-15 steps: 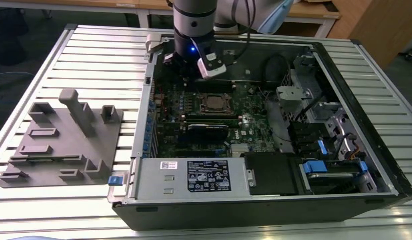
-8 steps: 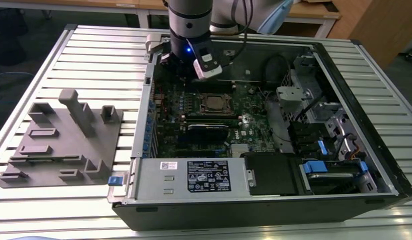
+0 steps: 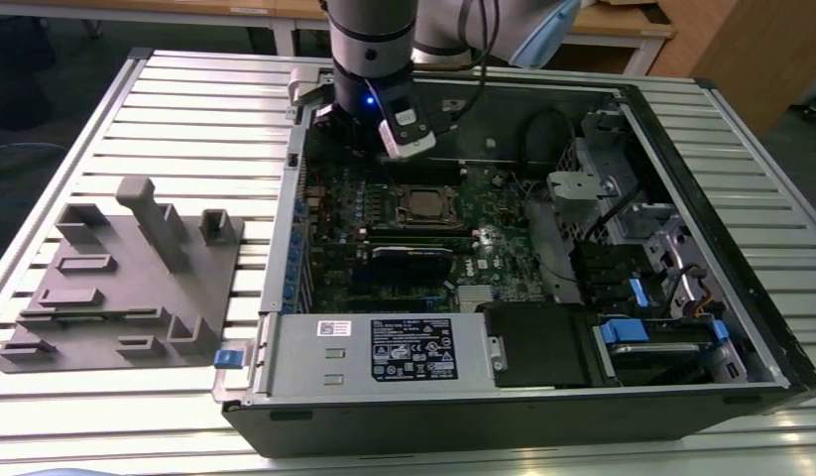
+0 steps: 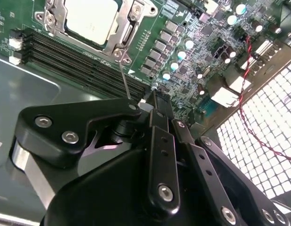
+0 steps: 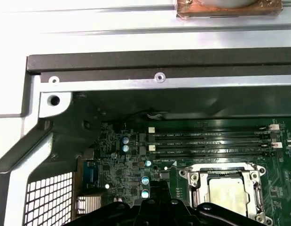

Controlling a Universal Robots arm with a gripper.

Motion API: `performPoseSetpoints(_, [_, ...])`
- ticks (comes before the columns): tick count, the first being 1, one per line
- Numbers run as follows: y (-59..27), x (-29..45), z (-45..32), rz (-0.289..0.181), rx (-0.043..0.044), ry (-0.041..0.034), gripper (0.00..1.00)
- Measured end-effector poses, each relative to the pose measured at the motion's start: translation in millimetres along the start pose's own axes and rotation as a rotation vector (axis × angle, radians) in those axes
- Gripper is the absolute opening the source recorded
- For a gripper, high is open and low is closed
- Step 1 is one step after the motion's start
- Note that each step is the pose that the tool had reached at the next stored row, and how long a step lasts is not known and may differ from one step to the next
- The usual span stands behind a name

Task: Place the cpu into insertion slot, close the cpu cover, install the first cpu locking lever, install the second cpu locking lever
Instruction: 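Install the first cpu locking lever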

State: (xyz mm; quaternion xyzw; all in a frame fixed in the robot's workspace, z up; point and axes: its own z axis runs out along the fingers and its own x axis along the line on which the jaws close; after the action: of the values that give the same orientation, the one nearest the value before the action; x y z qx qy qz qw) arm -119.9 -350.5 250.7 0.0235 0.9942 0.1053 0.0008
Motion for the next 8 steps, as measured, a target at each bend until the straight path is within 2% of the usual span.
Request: performPoseSetpoints(8, [0.0, 0.9, 0.0, 0.000, 0.0003, 0.0002, 0.11])
